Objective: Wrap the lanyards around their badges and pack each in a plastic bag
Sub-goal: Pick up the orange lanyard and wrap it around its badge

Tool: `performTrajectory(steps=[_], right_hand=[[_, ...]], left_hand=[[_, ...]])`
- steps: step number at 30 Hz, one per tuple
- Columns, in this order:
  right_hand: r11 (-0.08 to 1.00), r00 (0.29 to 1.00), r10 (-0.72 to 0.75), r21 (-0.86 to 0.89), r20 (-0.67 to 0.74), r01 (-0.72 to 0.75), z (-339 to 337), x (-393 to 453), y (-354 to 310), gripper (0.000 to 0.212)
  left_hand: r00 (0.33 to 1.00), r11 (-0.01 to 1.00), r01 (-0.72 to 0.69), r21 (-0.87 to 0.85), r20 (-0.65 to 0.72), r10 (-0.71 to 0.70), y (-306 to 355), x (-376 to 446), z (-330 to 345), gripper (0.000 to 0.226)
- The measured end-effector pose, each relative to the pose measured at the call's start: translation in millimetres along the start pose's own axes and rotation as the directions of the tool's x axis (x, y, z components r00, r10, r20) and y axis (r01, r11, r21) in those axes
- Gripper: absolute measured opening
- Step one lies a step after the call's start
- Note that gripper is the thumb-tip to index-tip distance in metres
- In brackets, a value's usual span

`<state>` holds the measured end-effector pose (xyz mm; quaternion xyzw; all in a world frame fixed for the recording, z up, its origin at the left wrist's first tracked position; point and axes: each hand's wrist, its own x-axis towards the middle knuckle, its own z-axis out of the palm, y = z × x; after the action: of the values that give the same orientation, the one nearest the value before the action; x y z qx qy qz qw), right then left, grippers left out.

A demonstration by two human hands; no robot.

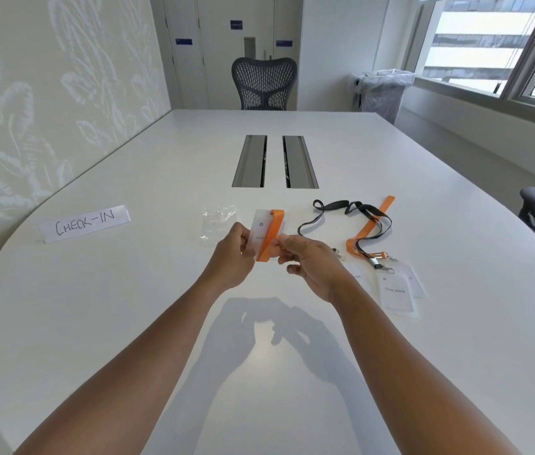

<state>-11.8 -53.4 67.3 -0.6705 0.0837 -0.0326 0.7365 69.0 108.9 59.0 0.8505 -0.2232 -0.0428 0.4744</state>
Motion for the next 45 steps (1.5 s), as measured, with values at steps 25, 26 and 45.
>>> performTrajectory(steps=[25, 26, 45], right_hand=[[0.981, 0.964, -0.024, -0.191, -0.264, -0.028, 36, 16, 28, 0.016], [0.981, 0.963, -0.023, -0.192, -0.27, -0.031, 40, 16, 29, 0.019], [0.988, 0.986, 0.143, -0.042, -0.082, -0.147, 97, 33, 52, 0.012]], left_hand=[[0.928, 0.975, 0.193, -0.113, 0.344, -0.144, -24, -19, -26, 0.053], [0.925, 0.968, 0.209, -0.136, 0.349, -0.151, -27, -20, -30, 0.051], [0.925, 0.908, 0.318, -0.272, 0.3, -0.234, -73, -50, -77, 0.031]])
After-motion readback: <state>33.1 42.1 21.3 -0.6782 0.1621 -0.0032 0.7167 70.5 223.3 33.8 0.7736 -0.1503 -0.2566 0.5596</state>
